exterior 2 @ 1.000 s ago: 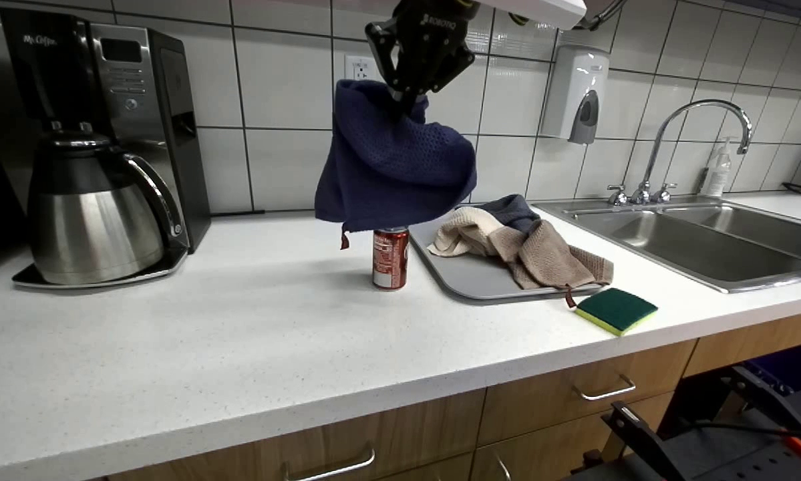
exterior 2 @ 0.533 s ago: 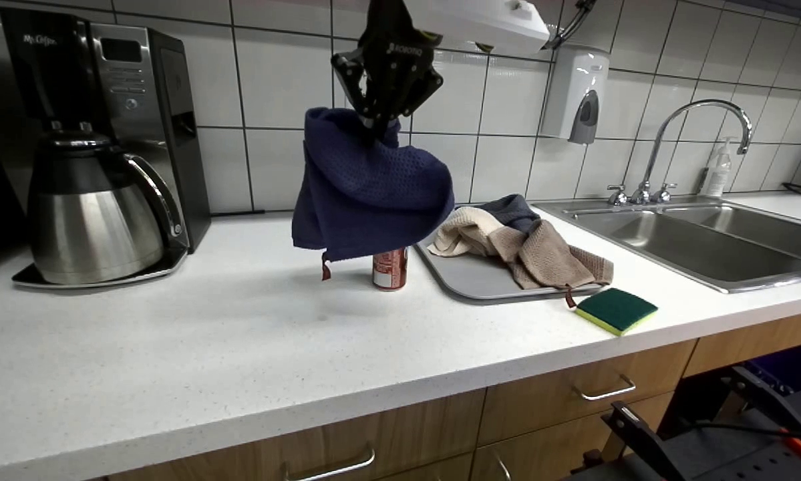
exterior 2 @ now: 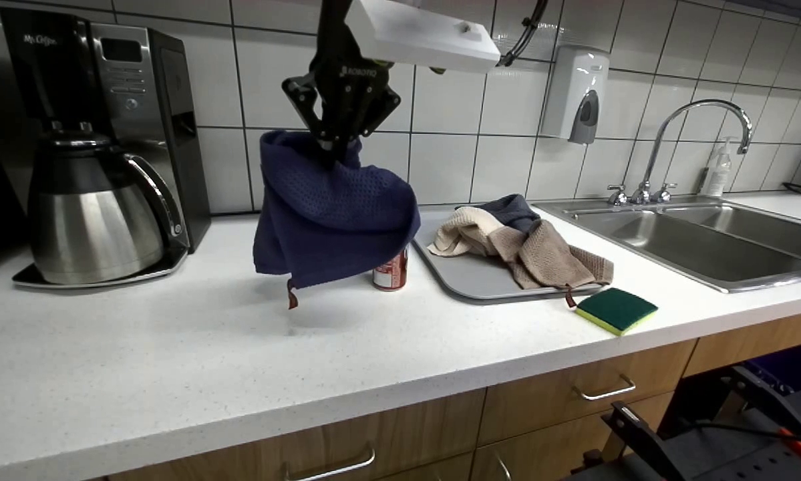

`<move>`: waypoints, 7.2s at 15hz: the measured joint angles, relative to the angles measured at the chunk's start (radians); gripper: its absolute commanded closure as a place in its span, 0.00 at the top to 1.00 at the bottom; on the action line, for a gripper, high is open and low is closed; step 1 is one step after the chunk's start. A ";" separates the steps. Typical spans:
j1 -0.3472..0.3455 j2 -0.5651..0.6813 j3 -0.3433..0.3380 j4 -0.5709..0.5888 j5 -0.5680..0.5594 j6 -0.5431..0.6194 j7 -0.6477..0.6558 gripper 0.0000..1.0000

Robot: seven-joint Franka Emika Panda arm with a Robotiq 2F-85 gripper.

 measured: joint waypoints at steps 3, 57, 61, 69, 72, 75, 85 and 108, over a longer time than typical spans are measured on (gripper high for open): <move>0.000 0.051 0.007 0.024 -0.049 0.000 0.021 0.02; 0.145 0.288 -0.200 0.180 -0.280 -0.020 0.162 1.00; 0.125 0.211 -0.218 0.116 -0.268 -0.003 0.162 1.00; 0.091 0.057 -0.273 -0.006 -0.183 0.018 0.152 1.00; 0.084 0.014 -0.316 -0.046 -0.155 0.029 0.132 1.00; 0.081 -0.018 -0.370 -0.081 -0.127 0.042 0.098 1.00; 0.029 -0.048 -0.514 -0.158 0.011 0.102 -0.105 1.00; -0.175 0.016 -0.569 -0.238 0.115 0.162 -0.382 1.00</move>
